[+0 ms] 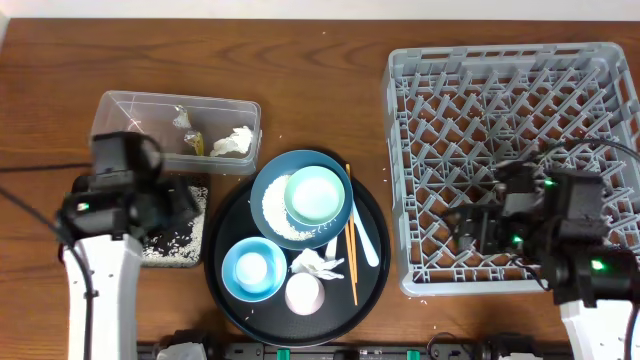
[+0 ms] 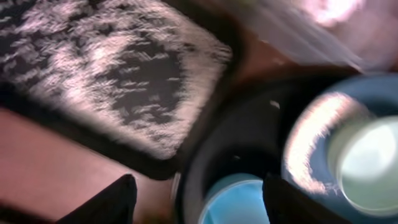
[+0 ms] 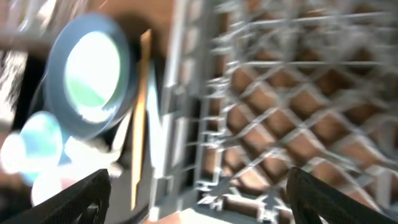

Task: Sort waste into correct bins and load items into the dishwasher rack
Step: 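Reach the right gripper to the pink cup and grasp it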

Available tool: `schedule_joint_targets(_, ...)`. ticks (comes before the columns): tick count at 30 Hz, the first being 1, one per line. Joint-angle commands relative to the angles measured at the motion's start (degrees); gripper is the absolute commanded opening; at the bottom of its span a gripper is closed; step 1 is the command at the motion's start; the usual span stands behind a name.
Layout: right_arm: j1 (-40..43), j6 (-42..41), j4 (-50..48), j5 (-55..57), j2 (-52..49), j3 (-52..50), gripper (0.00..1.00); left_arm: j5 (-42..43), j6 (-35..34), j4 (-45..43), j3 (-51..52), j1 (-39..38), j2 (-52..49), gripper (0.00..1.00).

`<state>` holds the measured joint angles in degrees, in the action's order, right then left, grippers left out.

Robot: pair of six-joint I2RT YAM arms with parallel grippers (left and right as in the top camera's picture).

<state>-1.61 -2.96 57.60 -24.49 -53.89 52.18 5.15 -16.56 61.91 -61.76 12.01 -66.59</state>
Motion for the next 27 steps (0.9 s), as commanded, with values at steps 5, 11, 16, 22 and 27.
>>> schedule_joint_targets(5, -21.94, 1.99, -2.6, 0.9, -5.33, 4.63, 0.93, -1.36, -4.17, 0.87, -0.72, 9.62, 0.35, 0.76)
schedule_joint_targets(11, -39.3, 0.92, -4.85, 7.8, -13.22, 7.45, 0.99, -1.36, -4.15, 0.76, -0.31, 10.69, 0.35, 0.8)
schedule_joint_targets(16, -47.78, -1.46, -9.77, 10.73, -20.98, 7.45, 0.97, -1.38, -4.15, 0.63, -0.17, 10.69, 0.0, 0.8)
schedule_joint_targets(22, -53.96, -2.82, -16.48, 12.44, -27.74, 7.45, 0.92, -1.36, -4.15, 0.68, -0.17, 10.69, -0.83, 0.8)
schedule_joint_targets(27, -58.58, -2.82, -18.27, 16.46, -31.43, 7.45, 0.93, -1.36, -4.15, 0.66, -0.17, 10.69, -1.2, 0.8)
